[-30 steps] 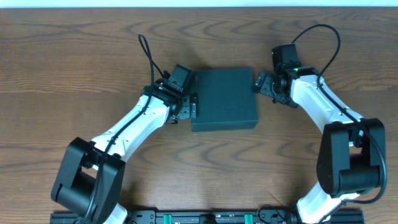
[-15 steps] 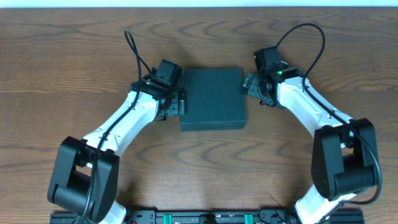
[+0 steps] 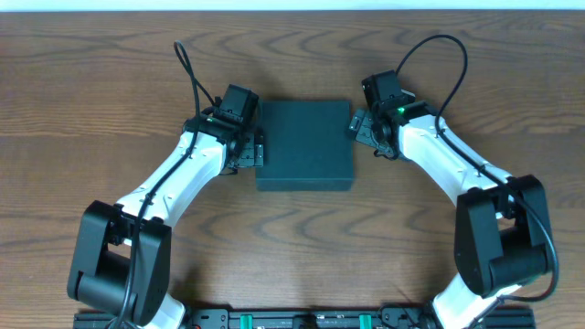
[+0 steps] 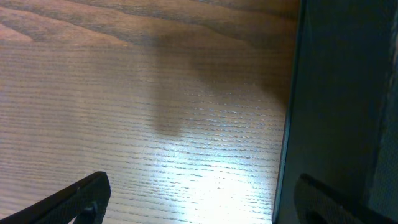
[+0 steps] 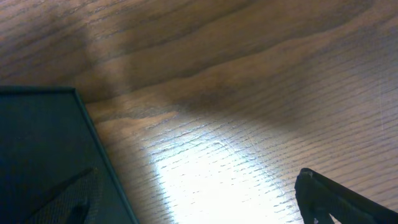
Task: Pack container
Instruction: 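Push the box from both sides with both grippers to center it, then open both grippers and back them away from the box sides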
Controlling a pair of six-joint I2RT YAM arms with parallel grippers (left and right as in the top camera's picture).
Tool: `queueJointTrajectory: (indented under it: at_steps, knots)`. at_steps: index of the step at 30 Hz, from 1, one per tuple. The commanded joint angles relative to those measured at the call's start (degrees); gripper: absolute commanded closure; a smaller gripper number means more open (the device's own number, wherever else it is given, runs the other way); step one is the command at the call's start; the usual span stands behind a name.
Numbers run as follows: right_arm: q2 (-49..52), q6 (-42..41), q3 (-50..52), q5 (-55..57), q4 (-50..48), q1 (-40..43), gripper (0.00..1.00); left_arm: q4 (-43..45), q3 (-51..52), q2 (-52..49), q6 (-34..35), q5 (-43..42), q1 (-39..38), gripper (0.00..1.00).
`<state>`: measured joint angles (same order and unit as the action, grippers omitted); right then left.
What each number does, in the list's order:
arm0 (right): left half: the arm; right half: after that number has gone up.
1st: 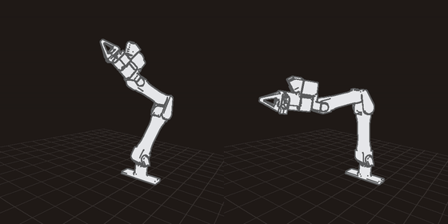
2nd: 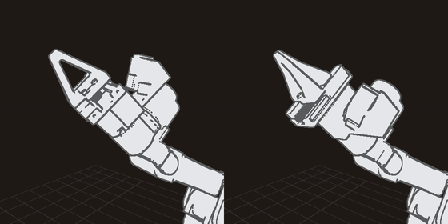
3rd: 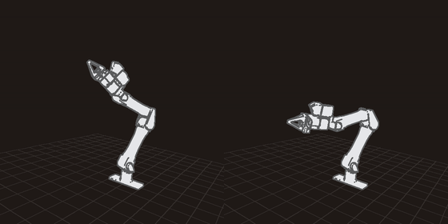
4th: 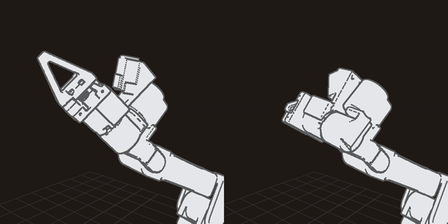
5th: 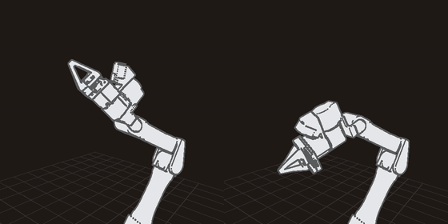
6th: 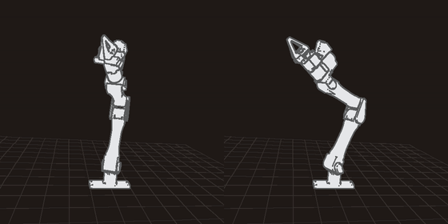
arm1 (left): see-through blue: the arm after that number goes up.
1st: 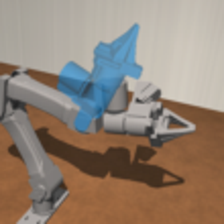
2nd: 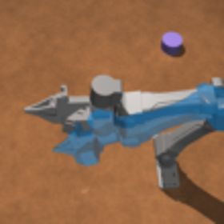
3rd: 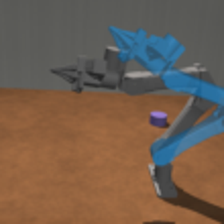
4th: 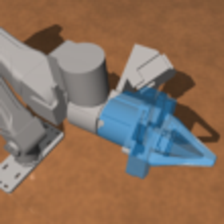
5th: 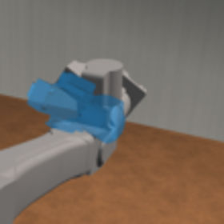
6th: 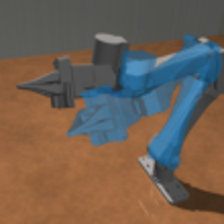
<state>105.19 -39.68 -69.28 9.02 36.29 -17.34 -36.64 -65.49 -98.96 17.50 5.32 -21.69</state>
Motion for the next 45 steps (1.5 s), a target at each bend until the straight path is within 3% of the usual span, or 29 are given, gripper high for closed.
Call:
queueJointTrajectory:
  at_steps: [1,17,30,36,41,45]
  knots:
    - [0.90,0.70,0.72,-13.97,0.55,-6.36,0.01,1.11,-0.28,-0.79,0.24,-4.92,-1.55,0.05]
    - [-0.17,0.55,-0.33,-13.33,-0.04,-6.16,0.01,0.48,-0.28,0.90,-0.87,-2.80,-1.55,0.05]
    - [-17.86,0.94,-1.25,-6.49,7.52,-5.88,0.01,-2.25,-0.28,17.00,-5.51,0.09,-1.49,0.05]
    - [-18.56,0.96,-1.20,1.84,17.14,-5.14,0.01,-4.44,-0.22,14.64,-4.70,2.91,4.39,0.05]
    - [-18.51,3.48,-0.26,3.65,17.20,-3.39,0.01,-0.26,-0.22,6.64,-6.84,-8.92,12.09,0.05]
    - [-16.24,6.82,1.16,3.65,15.76,-1.51,0.01,4.96,-0.22,0.81,-6.80,-9.84,11.89,0.05]
